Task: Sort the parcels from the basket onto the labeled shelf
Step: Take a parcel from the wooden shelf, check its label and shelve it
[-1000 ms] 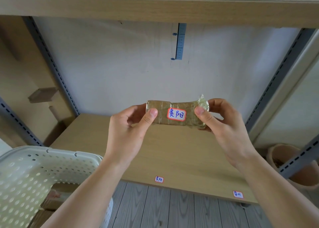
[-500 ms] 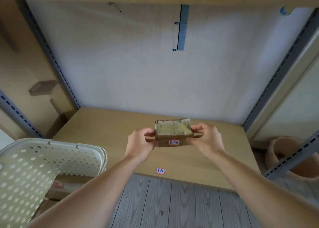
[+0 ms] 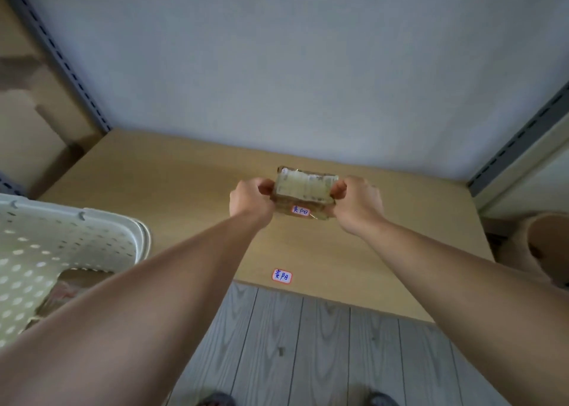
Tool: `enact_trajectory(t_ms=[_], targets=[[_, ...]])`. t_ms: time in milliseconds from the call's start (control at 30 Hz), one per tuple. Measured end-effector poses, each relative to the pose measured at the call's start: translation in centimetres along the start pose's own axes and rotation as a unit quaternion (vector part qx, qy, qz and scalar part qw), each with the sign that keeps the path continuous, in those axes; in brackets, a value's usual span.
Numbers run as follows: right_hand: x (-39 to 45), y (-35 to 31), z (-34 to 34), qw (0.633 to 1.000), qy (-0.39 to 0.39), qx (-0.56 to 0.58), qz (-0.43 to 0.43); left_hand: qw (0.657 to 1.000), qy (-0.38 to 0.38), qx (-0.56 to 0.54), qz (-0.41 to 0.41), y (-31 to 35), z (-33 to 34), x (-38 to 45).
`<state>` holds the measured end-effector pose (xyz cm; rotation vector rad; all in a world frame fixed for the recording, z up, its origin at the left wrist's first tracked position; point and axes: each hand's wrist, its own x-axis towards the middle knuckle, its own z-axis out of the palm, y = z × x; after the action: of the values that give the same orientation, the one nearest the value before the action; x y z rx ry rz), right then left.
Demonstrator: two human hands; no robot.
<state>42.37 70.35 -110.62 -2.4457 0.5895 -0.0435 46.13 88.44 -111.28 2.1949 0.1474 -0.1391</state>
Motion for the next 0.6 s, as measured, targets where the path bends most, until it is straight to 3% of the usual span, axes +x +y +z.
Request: enact_trajectory(t_ms=[300, 600], targets=[[5.7, 1.2, 4.3, 0.993, 0.068, 0.099, 0.003, 0.996, 0.022, -0.086, -0.025, -0.4, 4.6, 6.4], [7.1, 1.3, 5.9, 0.991, 0.067, 0.116, -0.022, 0.995, 0.022, -0.096, -0.027, -0.3, 6.3, 9.1]])
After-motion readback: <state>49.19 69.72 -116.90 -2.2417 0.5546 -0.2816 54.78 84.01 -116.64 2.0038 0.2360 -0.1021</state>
